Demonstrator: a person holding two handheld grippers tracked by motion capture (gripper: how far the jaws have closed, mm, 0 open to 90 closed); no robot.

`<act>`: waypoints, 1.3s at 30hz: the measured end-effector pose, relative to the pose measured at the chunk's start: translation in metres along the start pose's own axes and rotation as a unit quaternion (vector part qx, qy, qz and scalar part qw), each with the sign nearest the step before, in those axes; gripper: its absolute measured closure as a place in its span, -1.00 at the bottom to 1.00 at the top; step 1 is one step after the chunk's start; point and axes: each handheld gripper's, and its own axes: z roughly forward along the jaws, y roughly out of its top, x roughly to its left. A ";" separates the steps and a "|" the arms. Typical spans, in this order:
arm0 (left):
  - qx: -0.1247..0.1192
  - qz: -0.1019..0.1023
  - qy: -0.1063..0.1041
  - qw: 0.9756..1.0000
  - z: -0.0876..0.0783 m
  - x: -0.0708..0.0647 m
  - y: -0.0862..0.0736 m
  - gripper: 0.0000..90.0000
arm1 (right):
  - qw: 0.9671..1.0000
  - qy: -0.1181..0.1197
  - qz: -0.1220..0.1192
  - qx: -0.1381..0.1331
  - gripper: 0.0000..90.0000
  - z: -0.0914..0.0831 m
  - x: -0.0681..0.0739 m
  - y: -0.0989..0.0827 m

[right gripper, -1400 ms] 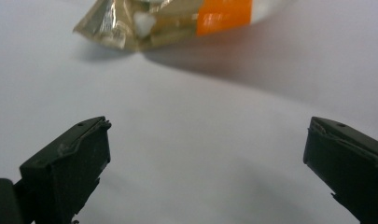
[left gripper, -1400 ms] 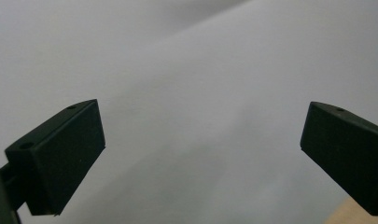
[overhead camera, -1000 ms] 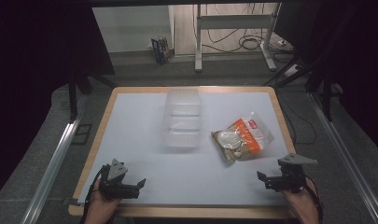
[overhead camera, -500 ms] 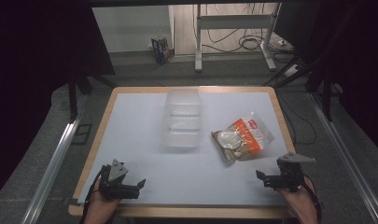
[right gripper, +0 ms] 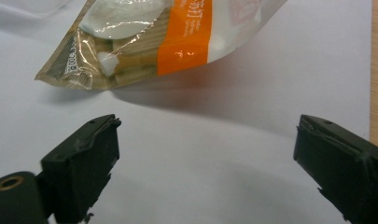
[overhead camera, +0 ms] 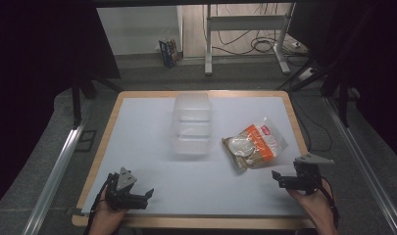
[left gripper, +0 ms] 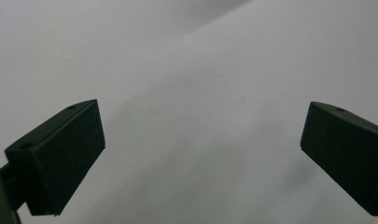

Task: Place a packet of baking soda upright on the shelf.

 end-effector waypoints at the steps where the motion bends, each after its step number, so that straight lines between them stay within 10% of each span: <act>1: 0.000 0.000 0.000 1.000 0.000 0.000 0.000 -1.00 | 1.000 0.000 0.000 0.000 -0.83 0.000 0.000 0.000; 39: 0.022 0.023 0.017 0.999 0.005 -0.006 0.002 -1.00 | 0.998 0.036 0.015 0.038 -0.38 0.035 -0.036 0.063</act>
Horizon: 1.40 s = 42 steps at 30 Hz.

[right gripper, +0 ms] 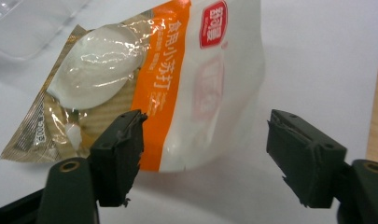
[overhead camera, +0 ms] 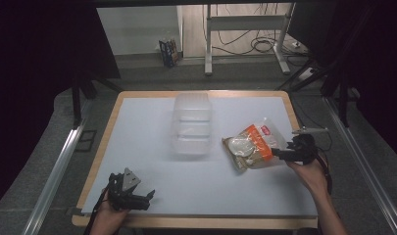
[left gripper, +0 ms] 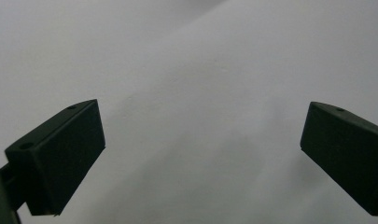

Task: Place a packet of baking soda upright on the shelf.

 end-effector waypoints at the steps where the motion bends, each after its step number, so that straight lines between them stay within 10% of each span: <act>1: 0.000 0.000 0.000 1.000 0.000 0.000 0.000 -1.00 | 1.000 0.001 -0.005 0.004 -0.34 0.003 0.000 0.005; 25: 0.006 0.008 0.002 1.000 0.001 -0.001 0.000 -1.00 | 0.998 0.052 -0.023 0.027 0.23 0.050 0.010 0.034; 33: 0.008 0.011 0.005 1.000 0.001 -0.002 0.001 -1.00 | 0.996 0.044 -0.070 0.018 0.87 0.041 0.023 0.042; 42: 0.008 0.011 0.007 1.000 0.001 -0.002 0.001 -1.00 | 0.994 0.086 -0.065 -0.006 0.96 0.018 0.033 0.057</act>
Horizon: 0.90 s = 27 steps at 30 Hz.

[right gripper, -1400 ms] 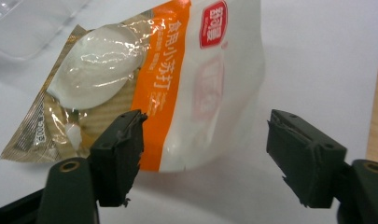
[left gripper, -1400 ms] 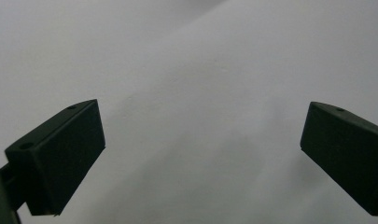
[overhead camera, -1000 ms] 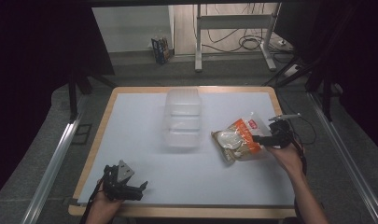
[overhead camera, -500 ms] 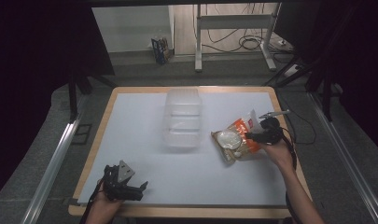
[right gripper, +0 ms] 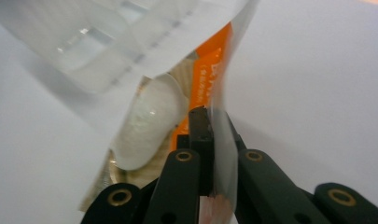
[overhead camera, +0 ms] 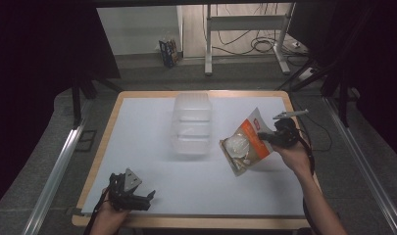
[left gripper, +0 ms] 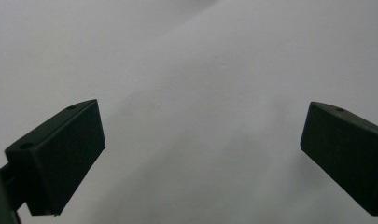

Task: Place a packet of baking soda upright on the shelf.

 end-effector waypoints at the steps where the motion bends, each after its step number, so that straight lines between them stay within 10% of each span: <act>1: 0.000 0.000 0.000 1.000 0.000 0.000 0.000 -1.00 | 1.000 0.006 -0.002 -0.002 0.96 -0.001 0.003 0.003; 11: -0.001 0.001 0.000 1.000 0.000 0.000 0.000 -1.00 | 0.999 0.016 -0.046 0.001 0.96 -0.012 0.037 0.034; 27: -0.001 0.002 0.001 1.000 0.000 0.000 0.000 -1.00 | 0.996 0.000 -0.084 -0.001 0.96 -0.026 0.051 0.054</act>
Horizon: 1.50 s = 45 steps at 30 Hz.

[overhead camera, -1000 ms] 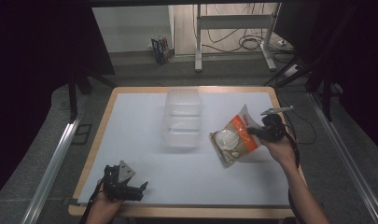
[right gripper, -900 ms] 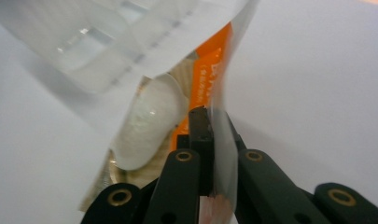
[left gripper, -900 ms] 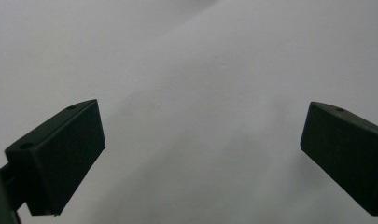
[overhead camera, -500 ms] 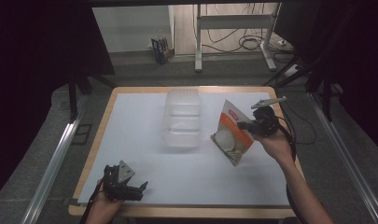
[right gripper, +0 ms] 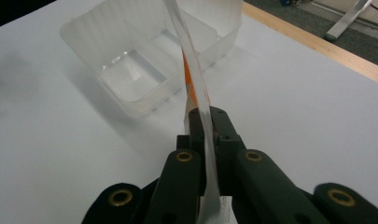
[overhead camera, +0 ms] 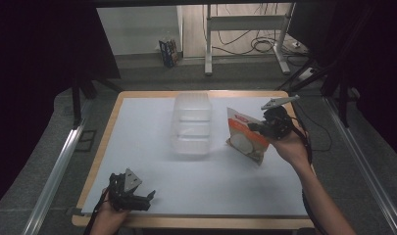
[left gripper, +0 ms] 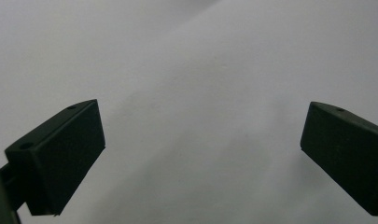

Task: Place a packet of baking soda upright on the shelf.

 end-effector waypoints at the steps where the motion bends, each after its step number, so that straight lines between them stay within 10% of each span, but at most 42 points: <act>1: 0.000 0.000 0.000 1.000 0.000 0.000 0.000 -1.00 | 1.000 0.001 -0.001 0.000 0.97 -0.001 -0.001 0.002; 17: -0.001 0.000 -0.002 1.000 0.000 0.001 0.000 -1.00 | 0.999 0.010 -0.023 -0.022 0.96 -0.008 0.009 0.035; 45: -0.005 -0.002 -0.004 1.000 -0.001 0.001 -0.001 -1.00 | 0.996 0.061 -0.049 -0.035 0.96 0.032 0.035 0.089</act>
